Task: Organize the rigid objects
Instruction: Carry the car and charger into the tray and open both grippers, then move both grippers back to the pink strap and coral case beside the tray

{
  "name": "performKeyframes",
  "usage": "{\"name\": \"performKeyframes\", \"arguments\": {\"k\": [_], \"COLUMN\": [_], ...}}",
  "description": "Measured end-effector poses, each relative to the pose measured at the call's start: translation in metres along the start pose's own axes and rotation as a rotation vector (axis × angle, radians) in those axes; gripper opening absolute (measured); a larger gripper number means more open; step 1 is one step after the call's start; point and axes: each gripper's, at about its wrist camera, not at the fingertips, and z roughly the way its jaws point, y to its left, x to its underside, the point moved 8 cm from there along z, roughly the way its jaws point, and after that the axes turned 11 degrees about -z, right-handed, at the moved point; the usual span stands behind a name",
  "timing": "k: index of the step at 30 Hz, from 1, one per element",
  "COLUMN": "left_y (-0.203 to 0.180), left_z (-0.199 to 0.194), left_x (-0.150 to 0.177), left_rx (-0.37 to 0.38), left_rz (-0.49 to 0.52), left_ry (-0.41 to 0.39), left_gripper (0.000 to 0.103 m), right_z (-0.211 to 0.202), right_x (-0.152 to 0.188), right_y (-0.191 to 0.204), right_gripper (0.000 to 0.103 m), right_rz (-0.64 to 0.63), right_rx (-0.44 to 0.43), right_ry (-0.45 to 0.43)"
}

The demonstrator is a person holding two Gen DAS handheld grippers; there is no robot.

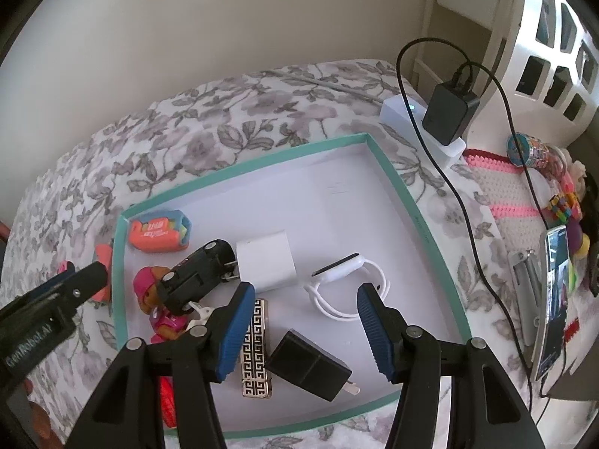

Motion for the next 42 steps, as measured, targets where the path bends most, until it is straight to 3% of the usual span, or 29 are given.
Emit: {"name": "performKeyframes", "arguments": {"k": [8, 13, 17, 23, 37, 42], "left_y": [0.015, 0.017, 0.02, 0.03, 0.074, 0.097], "left_z": [0.006, 0.007, 0.007, 0.003, -0.003, -0.011], "left_x": [0.0, -0.001, -0.003, -0.01, -0.024, -0.031], "left_rx": [-0.088, -0.122, -0.132, -0.14, -0.117, -0.117], "left_rz": [-0.005, 0.017, 0.014, -0.017, -0.143, -0.176], "left_ry": [0.004, -0.008, -0.014, -0.036, -0.037, -0.039], "left_gripper": [0.069, 0.069, 0.087, 0.088, 0.09, 0.09], "right_z": [0.002, 0.003, 0.004, 0.003, 0.004, 0.0], "right_x": [0.001, 0.001, 0.001, 0.001, -0.002, -0.006], "right_y": [-0.004, -0.005, -0.007, -0.008, 0.003, 0.028], "right_gripper": [0.08, 0.085, 0.09, 0.103, 0.103, 0.103], "right_rz": [-0.003, -0.006, 0.001, 0.007, -0.038, -0.067], "right_rx": [0.026, 0.04, 0.051, 0.057, 0.062, -0.01], "right_ry": [0.006, 0.009, 0.013, 0.007, -0.005, -0.025]}}
